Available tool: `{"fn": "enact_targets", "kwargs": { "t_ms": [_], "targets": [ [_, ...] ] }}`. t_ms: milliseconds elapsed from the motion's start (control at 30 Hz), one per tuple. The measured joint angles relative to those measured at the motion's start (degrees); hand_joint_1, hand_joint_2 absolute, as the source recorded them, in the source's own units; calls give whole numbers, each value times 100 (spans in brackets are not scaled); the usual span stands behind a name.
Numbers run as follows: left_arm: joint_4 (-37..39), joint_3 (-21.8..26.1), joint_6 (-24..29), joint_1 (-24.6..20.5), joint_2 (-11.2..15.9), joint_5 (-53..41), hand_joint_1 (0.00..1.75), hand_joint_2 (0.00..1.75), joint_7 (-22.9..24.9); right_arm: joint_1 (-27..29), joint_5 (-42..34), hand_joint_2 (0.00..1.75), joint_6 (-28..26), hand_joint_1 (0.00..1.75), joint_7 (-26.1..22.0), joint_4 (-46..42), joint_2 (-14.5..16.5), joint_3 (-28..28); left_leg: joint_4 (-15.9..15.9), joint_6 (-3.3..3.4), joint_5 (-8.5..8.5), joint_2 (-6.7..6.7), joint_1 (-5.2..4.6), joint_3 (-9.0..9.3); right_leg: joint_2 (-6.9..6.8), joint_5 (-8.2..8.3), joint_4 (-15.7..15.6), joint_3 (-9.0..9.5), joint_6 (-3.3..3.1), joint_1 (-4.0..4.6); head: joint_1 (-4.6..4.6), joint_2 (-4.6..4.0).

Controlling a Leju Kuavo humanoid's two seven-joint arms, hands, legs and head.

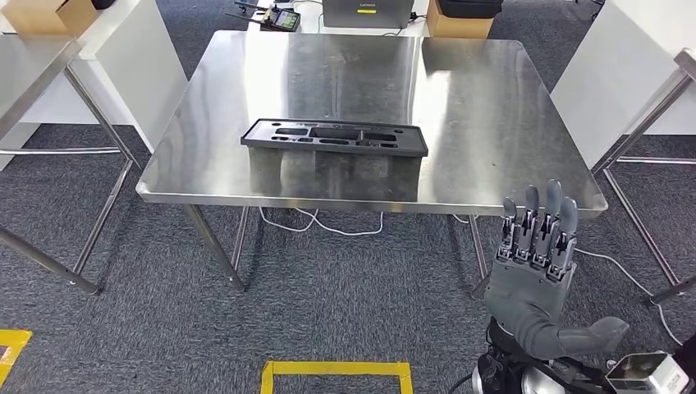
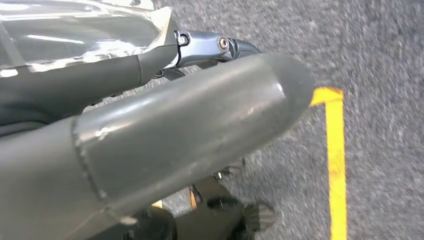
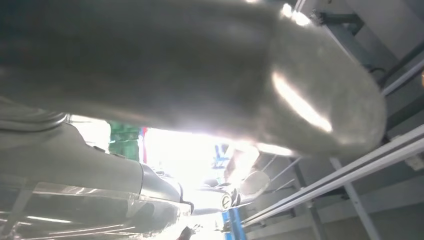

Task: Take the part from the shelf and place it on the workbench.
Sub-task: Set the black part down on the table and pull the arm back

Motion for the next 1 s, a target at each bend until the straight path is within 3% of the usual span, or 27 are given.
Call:
{"fn": "enact_targets", "kwargs": {
  "t_ms": [67,100,133,167,233,300,367,433,467,533,567,600,633,667,733,767,833,933,967,1000],
  "targets": [
    [-1,1,-2,-6,-1,-4,0,0,11,4,-3,0,2,0,7,0,2,-31,4,55,123,23,-32,-155,2,-507,749,-196,-99,6,18,0],
    [-2,2,-6,-7,-1,-7,0,0,17,10,-4,0,6,0,7,0,2,-42,7,63,188,34,-51,-239,3,-642,1079,-233,-98,12,20,0],
    [-1,2,-12,-7,-1,-9,0,0,25,21,-4,0,13,0,8,0,2,-53,11,68,252,43,-72,-310,3,-662,1259,-195,-65,21,21,0],
    [-1,2,-20,-7,-1,-15,0,0,32,34,-5,0,22,0,10,0,3,-64,15,70,314,49,-93,-381,3,-586,1245,-61,-18,34,22,0],
    [0,-2,-6,-29,-31,-46,0,0,83,50,-11,0,57,0,41,0,9,-85,26,63,437,52,-127,-504,2,-395,650,487,8,71,20,0],
    [-2,-9,93,-120,-124,-79,0,0,241,34,-11,0,107,0,97,2,53,-89,34,32,557,46,-159,-608,-3,-427,-219,1089,-69,133,13,0],
    [-3,-14,192,-270,-236,-87,0,0,413,9,15,0,134,0,137,12,127,-80,26,-15,669,41,-167,-659,-8,-501,-626,1272,-132,177,8,1],
    [-3,-16,215,-372,-303,-89,0,0,477,-1,43,0,135,0,150,35,175,-71,58,-71,672,23,-149,-709,-20,-417,-665,1185,-202,99,9,1],
    [-3,-17,214,-393,-323,-89,0,0,484,-2,49,0,134,0,152,47,192,-65,169,-107,527,8,-133,-759,-28,-358,-674,1158,-265,61,1,1],
    [-3,-18,208,-411,-344,-87,0,0,486,-6,50,0,133,0,153,64,224,-48,709,-190,-15,-21,-84,-930,-40,-227,-678,1059,-349,28,-28,0],
    [-4,-18,206,-415,-346,-85,0,0,485,-4,50,0,133,0,153,70,236,-39,1083,-233,-280,-25,-55,-1024,-41,-164,-670,1000,-365,30,-43,0],
    [-4,-18,204,-419,-346,-83,0,0,485,-2,49,0,132,0,153,79,241,-33,1424,-275,-433,-27,-26,-1088,-43,-107,-658,922,-347,30,-49,0],
    [-4,-18,202,-422,-346,-81,0,0,484,0,50,0,132,0,153,88,242,-30,1623,-315,-449,-25,9,-1081,-46,-55,-637,840,-324,24,-49,0],
    [-4,-18,199,-422,-346,-80,0,0,483,2,50,0,132,0,153,96,243,-28,1631,-354,-355,-23,46,-981,-51,-13,-602,757,-296,9,-50,0],
    [-5,-17,194,-429,-349,-79,0,0,475,2,49,0,132,0,153,104,244,-28,1072,-443,-94,-23,129,-502,-56,44,-487,585,-233,-30,-51,0],
    [-6,-17,192,-438,-354,-79,0,0,468,1,48,0,129,0,151,105,245,-28,690,-471,-71,-34,138,-240,-55,66,-419,502,-199,-35,-59,0],
    [-7,-18,190,-456,-366,-74,0,0,452,0,50,0,104,0,148,106,250,-22,247,-440,-133,-59,120,6,-51,127,-336,394,-107,-14,-59,1],
    [-7,-18,190,-464,-381,-59,0,0,435,8,84,0,3,0,142,111,255,-15,192,-233,-38,-53,55,-101,-36,225,-333,314,55,12,-46,1],
    [-7,-18,190,-467,-387,-46,0,0,428,12,97,0,-37,0,142,117,256,-15,174,-146,27,-41,45,-159,-30,144,-261,255,61,6,-40,0],
    [-7,-17,193,-470,-393,-33,0,0,420,15,108,0,-66,0,142,125,256,-15,155,-70,102,-28,40,-233,-23,-41,-74,158,40,1,-30,0]
  ]
}}
